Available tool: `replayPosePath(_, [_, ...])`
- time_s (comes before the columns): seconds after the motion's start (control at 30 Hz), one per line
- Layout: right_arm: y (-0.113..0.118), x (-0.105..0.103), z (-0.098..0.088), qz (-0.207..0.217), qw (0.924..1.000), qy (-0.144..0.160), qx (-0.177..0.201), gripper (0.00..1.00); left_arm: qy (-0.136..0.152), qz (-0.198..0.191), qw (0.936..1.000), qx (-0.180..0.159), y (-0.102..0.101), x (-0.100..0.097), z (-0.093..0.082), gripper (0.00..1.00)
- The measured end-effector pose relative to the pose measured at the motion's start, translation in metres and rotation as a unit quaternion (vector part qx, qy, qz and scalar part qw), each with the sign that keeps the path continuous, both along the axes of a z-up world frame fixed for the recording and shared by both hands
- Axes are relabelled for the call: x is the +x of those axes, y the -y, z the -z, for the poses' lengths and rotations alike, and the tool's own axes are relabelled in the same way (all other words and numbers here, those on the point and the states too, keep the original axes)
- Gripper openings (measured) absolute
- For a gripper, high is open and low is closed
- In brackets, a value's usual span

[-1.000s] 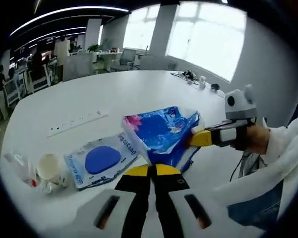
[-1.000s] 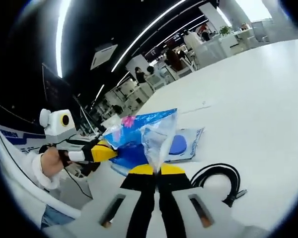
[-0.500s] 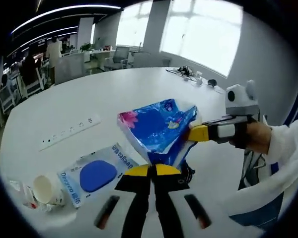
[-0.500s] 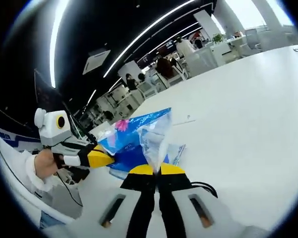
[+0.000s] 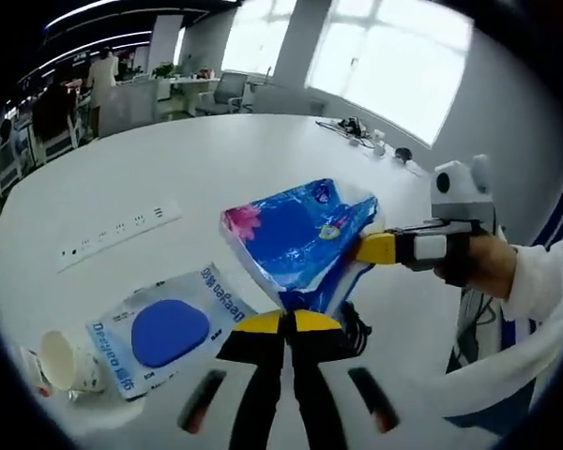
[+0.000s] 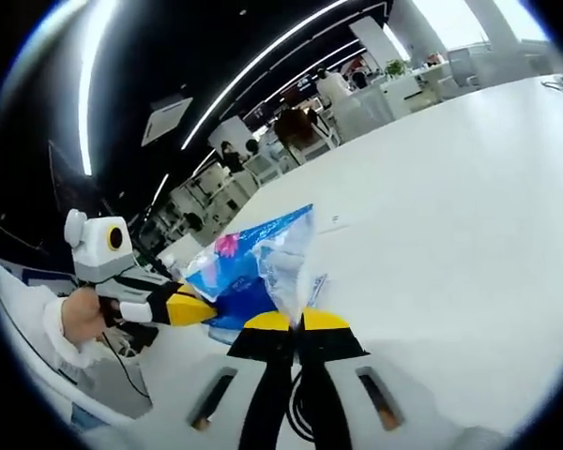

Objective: Arrange the tabletop items into an orderly group along one side of the table until the central work area is clear of visible clutter.

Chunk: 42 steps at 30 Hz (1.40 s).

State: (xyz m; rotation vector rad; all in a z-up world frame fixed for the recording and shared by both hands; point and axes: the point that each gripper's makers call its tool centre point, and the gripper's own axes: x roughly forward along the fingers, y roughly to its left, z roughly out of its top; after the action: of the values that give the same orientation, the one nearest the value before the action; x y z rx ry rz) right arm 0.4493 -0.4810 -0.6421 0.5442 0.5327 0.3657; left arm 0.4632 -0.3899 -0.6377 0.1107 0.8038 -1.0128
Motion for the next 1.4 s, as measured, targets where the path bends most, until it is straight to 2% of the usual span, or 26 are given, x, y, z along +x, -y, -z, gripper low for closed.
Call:
replayPosePath(0.4, [0.01, 0.017, 0.022, 0.011, 0.9998, -0.018, 0.0, 0.0, -0.021, -0.001, 0.9997, 0.012, 0.009, 0.018, 0.024, 0.0])
replayPosePath(0.73, [0.019, 0.032, 0.04, 0.024, 0.9994, -0.026, -0.004, 0.0, -0.043, -0.03, 0.9986, 0.009, 0.017, 0.033, 0.045, 0.0])
replayPosePath(1.07, [0.041, 0.04, 0.066, 0.057, 0.9968, -0.051, -0.025, 0.0, -0.072, -0.063, 0.9954, 0.009, 0.04, 0.034, 0.065, 0.0])
replayPosePath(1.2, [0.048, 0.038, 0.077, 0.065, 0.9951, -0.065, -0.038, 0.0, -0.085, -0.072, 0.9937, 0.017, 0.049, 0.028, 0.074, 0.0])
replayPosePath(1.4, [0.056, 0.037, 0.091, 0.074, 0.9935, -0.079, -0.033, 0.0, -0.101, -0.078, 0.9916, 0.022, 0.056, 0.022, 0.081, 0.0])
